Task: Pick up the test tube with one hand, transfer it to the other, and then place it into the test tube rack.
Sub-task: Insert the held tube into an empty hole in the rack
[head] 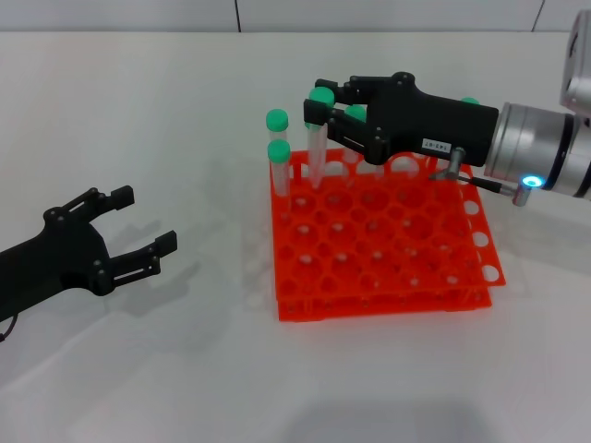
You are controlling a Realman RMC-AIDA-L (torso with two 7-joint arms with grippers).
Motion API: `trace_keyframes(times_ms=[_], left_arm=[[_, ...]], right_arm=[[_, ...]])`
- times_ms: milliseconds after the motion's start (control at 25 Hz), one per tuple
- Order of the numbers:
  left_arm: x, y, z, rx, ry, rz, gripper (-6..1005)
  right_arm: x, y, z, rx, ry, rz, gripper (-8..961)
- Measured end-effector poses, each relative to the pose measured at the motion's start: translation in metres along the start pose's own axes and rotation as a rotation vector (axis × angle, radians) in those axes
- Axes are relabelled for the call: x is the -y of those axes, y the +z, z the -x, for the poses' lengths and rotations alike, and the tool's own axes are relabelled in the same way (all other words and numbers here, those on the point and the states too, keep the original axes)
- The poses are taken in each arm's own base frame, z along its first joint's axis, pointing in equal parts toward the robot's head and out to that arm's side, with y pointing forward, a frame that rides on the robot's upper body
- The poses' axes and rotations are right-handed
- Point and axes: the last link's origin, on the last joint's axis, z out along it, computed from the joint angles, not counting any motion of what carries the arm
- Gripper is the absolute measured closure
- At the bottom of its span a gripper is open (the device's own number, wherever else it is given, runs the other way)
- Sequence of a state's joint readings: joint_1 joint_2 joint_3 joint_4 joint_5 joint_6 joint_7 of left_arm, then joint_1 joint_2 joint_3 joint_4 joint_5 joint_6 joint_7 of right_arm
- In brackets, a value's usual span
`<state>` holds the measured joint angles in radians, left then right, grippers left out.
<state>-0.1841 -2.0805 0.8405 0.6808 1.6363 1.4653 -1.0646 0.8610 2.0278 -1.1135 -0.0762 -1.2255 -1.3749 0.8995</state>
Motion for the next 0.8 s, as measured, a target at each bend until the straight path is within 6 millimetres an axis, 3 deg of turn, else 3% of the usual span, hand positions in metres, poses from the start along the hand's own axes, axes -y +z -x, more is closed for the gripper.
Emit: trace_keyframes(times_ms=[800], left_arm=[[0.0013,0.0053,-0.0011,-0.005,0.005,0.005,111]], right_arm=[[0.0008,0.0061,-0.0067,-0.055,-0.014,-0.007,580]])
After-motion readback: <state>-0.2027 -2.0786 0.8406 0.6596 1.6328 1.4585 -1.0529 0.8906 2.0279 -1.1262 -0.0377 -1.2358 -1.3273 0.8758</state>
